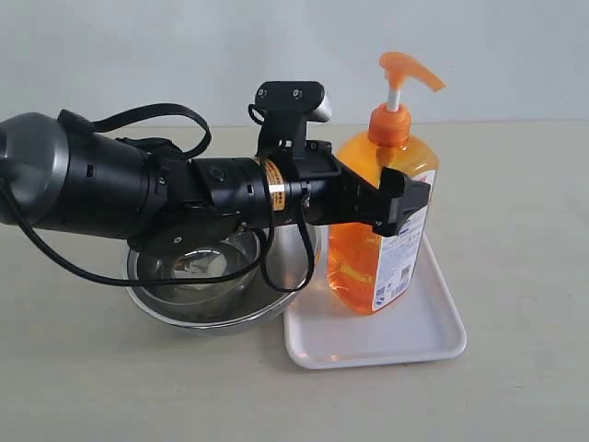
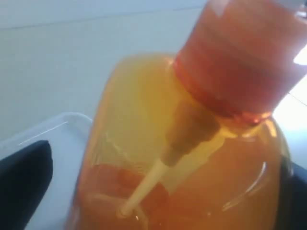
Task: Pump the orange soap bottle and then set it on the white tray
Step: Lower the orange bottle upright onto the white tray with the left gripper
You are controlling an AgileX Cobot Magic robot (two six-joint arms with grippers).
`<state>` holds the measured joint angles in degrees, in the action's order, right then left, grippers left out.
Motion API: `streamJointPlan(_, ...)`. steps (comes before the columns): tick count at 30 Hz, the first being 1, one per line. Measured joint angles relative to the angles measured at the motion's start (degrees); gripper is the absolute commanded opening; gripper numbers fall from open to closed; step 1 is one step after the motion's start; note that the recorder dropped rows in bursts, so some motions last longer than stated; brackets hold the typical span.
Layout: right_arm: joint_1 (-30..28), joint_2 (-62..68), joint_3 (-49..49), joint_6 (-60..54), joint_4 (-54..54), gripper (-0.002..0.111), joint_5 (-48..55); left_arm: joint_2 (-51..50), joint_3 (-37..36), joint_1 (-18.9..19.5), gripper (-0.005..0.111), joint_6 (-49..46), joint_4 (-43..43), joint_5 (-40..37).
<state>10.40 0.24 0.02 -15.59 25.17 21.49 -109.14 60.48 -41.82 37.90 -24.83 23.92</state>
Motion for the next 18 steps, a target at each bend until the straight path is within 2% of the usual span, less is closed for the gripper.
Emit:
streamJointPlan(11,0.0,0.0,0.0,0.0,0.0,0.0,0.0,0.0,0.0,0.0,0.1,10.26,0.0,0.37)
streamJointPlan(18,0.0,0.0,0.0,0.0,0.0,0.0,0.0,0.0,0.0,0.0,0.1,11.48,-0.65,0.37)
